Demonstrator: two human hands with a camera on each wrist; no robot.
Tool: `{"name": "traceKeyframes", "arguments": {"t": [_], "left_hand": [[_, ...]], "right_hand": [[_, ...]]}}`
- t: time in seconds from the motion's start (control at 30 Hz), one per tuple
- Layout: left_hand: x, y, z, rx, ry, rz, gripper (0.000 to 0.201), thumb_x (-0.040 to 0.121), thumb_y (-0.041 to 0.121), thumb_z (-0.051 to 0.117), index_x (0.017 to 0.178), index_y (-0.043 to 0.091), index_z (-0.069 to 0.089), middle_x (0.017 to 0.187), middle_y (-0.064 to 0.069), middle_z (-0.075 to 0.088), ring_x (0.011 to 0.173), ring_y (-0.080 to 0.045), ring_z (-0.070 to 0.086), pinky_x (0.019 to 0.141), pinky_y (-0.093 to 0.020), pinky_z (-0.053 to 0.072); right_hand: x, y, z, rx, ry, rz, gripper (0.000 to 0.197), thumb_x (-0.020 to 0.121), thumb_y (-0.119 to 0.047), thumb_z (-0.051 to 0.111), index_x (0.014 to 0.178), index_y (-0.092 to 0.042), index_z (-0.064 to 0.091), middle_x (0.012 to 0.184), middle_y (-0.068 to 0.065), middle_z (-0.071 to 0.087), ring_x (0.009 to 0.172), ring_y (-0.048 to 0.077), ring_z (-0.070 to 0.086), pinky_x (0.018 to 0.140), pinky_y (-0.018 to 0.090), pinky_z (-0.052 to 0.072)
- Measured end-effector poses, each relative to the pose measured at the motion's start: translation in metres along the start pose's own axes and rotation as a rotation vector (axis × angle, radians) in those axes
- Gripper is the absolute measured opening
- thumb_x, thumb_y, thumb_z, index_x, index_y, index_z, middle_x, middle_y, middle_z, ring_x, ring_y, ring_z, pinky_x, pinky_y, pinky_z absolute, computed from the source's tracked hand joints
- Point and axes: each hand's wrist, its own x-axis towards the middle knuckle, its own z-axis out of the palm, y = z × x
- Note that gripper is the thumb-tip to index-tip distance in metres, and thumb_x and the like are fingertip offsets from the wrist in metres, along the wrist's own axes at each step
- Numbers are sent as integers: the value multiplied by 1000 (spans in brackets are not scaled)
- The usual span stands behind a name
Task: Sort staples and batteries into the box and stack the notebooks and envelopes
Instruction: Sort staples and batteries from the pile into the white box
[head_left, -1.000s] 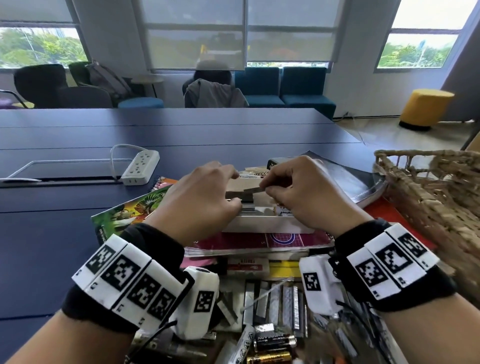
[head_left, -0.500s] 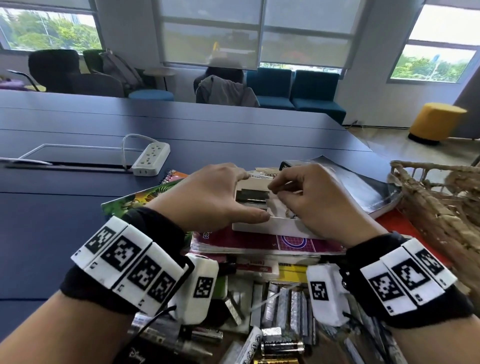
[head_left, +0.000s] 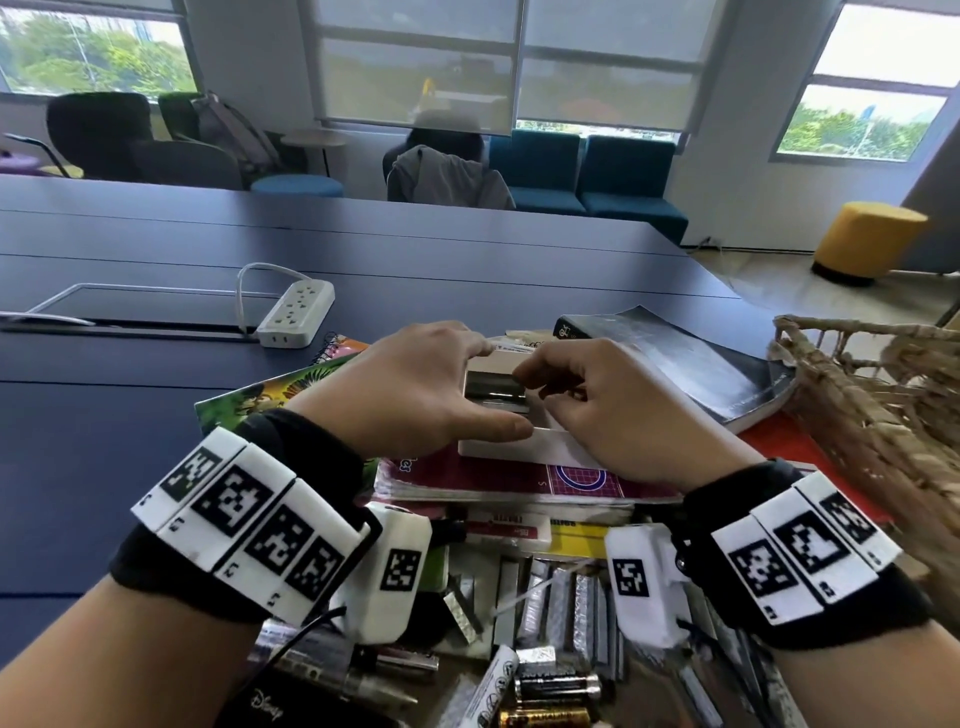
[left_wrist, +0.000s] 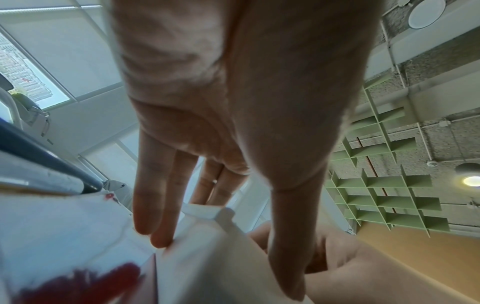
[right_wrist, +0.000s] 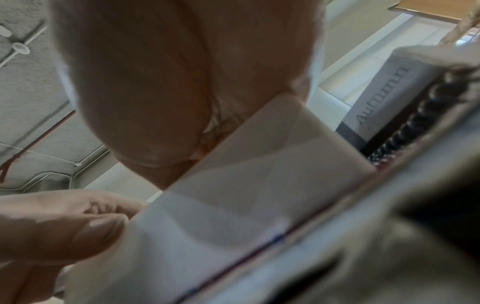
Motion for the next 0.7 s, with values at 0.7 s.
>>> {"name": "traceKeyframes", "arguments": {"t": [0.7], "left_hand": [[-7, 5, -3, 51, 6, 57, 79, 78, 69, 67, 147, 34, 48, 144, 12, 53, 129, -8, 48, 101, -29, 38]], "right_hand": [[-23, -40, -45, -152, -277, -95, 10, 88, -28, 77, 78, -27, 73, 63, -6, 65, 52, 5, 55, 53, 16, 42]]}}
